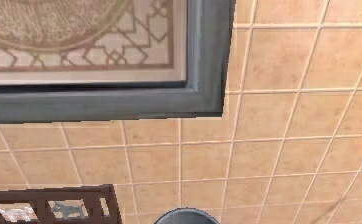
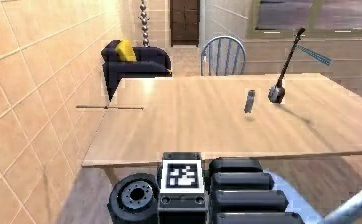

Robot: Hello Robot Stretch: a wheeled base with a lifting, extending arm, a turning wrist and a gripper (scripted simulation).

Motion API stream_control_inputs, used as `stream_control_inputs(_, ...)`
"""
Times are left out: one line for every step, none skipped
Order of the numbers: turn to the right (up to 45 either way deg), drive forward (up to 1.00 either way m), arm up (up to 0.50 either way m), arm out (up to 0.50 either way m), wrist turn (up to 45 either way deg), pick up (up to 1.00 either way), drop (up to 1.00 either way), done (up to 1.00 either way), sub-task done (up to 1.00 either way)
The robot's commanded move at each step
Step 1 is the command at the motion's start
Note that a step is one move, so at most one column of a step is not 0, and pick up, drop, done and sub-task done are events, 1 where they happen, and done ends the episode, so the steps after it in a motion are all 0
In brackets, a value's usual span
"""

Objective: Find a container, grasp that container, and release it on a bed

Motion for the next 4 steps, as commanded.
stream_control_inputs(-12.0, 0.00, 0.00, 0.00, 0.0, 0.00, 0.00, 0.00, 0.00)
stream_control_inputs(3.0, 0.00, 0.00, 0.00, 0.0, 0.00, 0.00, 0.00, 0.00)
stream_control_inputs(15.0, 0.00, 0.00, 0.00, 0.0, 0.00, 0.00, 0.00, 0.00)
stream_control_inputs(-24.0, 0.00, 0.00, 0.00, 0.0, 0.00, 0.00, 0.00, 0.00)
